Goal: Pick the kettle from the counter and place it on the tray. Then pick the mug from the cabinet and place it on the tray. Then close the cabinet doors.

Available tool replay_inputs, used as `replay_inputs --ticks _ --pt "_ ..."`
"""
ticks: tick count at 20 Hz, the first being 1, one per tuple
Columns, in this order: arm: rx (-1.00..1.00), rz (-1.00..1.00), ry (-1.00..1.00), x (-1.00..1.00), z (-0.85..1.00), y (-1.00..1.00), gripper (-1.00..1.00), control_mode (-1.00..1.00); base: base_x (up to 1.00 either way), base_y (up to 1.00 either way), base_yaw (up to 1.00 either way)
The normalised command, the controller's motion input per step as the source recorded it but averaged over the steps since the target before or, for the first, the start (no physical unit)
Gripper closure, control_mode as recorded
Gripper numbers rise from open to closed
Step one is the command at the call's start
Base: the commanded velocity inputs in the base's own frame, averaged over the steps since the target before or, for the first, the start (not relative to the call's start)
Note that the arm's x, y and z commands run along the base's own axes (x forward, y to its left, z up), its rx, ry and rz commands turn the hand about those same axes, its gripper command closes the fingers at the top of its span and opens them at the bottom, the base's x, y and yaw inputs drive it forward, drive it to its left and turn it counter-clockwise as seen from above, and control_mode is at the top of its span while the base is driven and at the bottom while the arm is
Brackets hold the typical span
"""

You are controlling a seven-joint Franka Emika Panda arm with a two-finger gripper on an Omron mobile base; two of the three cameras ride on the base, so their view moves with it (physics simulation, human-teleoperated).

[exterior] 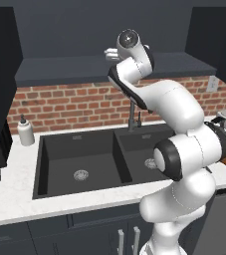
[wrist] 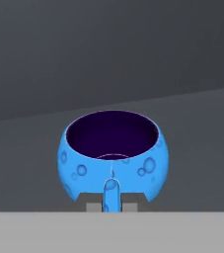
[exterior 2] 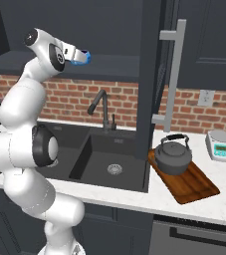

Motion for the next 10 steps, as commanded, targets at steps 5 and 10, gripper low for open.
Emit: replay_inputs --ticks 5,10 --pt "0.00 0.00 0.00 -0.01 0.00 0.00 1.00 -1.00 0.00 0.00 0.00" --pt "0.00 0.00 0.00 -0.32 0.00 0.00 1.00 -1.00 0.00 0.00 0.00"
